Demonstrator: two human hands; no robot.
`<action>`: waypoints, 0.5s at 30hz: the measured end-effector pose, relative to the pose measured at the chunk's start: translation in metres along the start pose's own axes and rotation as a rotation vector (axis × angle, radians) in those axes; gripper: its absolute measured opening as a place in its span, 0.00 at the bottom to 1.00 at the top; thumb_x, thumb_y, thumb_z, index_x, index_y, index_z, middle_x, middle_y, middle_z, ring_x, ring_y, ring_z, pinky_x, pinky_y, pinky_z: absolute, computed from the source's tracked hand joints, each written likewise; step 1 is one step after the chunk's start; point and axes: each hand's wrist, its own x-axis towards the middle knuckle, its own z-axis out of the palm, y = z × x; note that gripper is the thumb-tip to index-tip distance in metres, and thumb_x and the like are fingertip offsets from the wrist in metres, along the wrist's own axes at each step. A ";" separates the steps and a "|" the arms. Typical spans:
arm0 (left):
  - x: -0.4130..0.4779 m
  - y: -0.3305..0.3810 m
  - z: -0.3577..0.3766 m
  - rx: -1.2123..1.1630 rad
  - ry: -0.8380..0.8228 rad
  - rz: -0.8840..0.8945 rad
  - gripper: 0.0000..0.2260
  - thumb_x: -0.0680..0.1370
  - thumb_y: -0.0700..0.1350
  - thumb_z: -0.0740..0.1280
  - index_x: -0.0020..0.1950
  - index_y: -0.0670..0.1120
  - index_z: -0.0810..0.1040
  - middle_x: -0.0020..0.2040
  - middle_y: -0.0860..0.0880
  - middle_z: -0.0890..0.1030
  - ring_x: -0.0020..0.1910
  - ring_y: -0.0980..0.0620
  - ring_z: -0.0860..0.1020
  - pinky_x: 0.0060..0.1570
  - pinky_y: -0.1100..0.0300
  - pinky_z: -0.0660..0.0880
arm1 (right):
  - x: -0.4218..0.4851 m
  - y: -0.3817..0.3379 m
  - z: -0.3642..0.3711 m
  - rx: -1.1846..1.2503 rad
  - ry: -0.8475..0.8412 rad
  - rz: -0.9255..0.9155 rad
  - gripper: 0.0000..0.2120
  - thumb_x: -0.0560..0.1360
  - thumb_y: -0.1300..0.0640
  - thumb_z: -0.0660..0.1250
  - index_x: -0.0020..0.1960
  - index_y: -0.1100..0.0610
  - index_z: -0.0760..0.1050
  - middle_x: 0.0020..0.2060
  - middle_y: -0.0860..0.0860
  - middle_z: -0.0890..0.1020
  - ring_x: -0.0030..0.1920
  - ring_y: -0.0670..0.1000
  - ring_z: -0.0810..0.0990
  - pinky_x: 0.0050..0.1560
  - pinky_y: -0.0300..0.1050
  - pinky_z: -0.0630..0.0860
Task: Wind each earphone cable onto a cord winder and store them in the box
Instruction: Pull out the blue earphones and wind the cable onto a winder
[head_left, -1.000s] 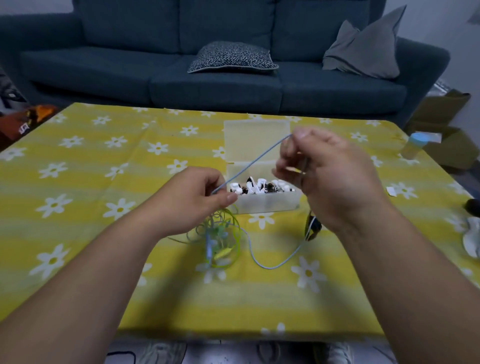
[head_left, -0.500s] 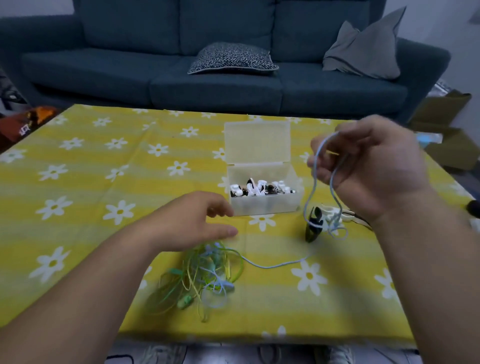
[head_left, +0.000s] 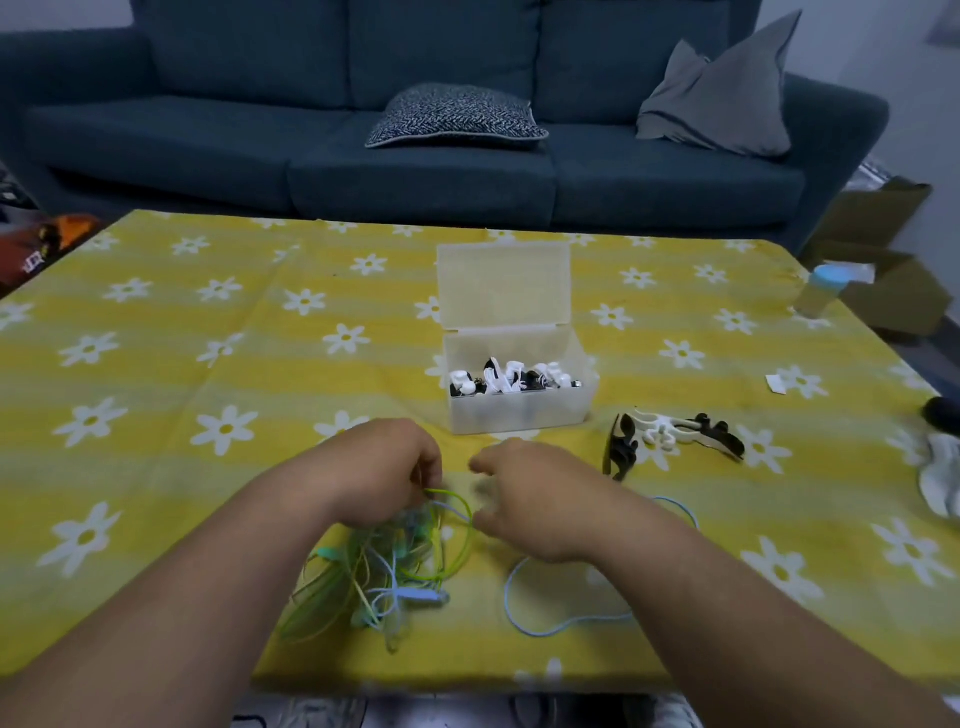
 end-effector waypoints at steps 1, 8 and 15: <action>0.000 0.000 -0.001 -0.035 0.028 0.021 0.09 0.75 0.43 0.71 0.39 0.55 0.76 0.41 0.57 0.79 0.42 0.55 0.77 0.38 0.64 0.69 | 0.001 -0.003 0.006 0.055 -0.055 -0.024 0.18 0.77 0.51 0.66 0.64 0.57 0.73 0.61 0.54 0.77 0.59 0.57 0.75 0.52 0.45 0.72; -0.007 -0.002 -0.015 -0.301 0.163 0.083 0.09 0.74 0.36 0.70 0.41 0.51 0.78 0.37 0.53 0.81 0.34 0.58 0.76 0.34 0.65 0.71 | 0.014 0.002 0.001 0.350 0.125 0.038 0.17 0.76 0.54 0.69 0.33 0.59 0.69 0.31 0.56 0.70 0.34 0.55 0.69 0.35 0.45 0.65; -0.019 0.011 -0.020 -0.819 0.031 0.185 0.17 0.69 0.55 0.75 0.52 0.47 0.80 0.47 0.43 0.83 0.49 0.49 0.81 0.56 0.47 0.75 | -0.001 -0.011 -0.032 1.003 0.241 -0.093 0.07 0.65 0.66 0.67 0.40 0.58 0.82 0.32 0.62 0.80 0.29 0.50 0.69 0.33 0.44 0.67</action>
